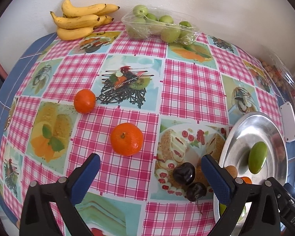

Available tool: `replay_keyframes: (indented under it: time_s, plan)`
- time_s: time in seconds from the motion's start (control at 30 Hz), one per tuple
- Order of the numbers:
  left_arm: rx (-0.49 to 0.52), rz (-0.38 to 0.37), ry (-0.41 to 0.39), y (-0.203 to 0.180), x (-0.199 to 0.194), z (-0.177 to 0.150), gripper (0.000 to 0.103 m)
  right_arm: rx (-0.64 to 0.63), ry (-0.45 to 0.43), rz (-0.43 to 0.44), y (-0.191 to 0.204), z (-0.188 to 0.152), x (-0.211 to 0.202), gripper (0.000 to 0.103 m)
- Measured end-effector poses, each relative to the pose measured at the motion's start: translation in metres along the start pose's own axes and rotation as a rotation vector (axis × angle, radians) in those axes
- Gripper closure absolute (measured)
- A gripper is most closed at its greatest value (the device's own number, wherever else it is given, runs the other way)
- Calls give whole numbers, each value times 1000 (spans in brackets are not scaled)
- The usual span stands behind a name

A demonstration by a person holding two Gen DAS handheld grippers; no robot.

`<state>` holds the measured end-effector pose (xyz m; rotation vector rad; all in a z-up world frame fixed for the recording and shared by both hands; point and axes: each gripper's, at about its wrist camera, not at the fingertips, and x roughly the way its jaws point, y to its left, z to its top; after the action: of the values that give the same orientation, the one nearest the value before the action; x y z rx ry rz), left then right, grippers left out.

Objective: Organize fruits

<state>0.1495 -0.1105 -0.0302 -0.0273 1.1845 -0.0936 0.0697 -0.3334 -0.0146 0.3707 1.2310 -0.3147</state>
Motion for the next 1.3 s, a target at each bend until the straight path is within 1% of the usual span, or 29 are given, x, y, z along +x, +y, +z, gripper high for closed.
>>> replay_keyframes:
  time_s: [0.23,0.37,0.5,0.63,0.77,1.0,1.3]
  plan:
    - [18,-1,1,-4,-1,0,0,12,4,-19,-3,-1,-2,0]
    - [23,-10,4,-5,-2,-1,0,24,-5,2,-3,-1,-5,0]
    - [42,-16,-6,-6,-10,-1,0,4,-20,-13,2,0,-12,0]
    - [72,-21,-9,-8,-17,-3,0,-5,-30,3,8,-1,-19,0]
    - [86,-17,-13,-6,-22,-5,0,-23,-35,-6,17,-3,-22,0]
    - [98,-15,-19,4,-29,-7,0,-66,-17,-12,36,-11,-19,0]
    - [47,-2,-27,39,-36,-3,0,-130,-3,9,72,-19,-16,0]
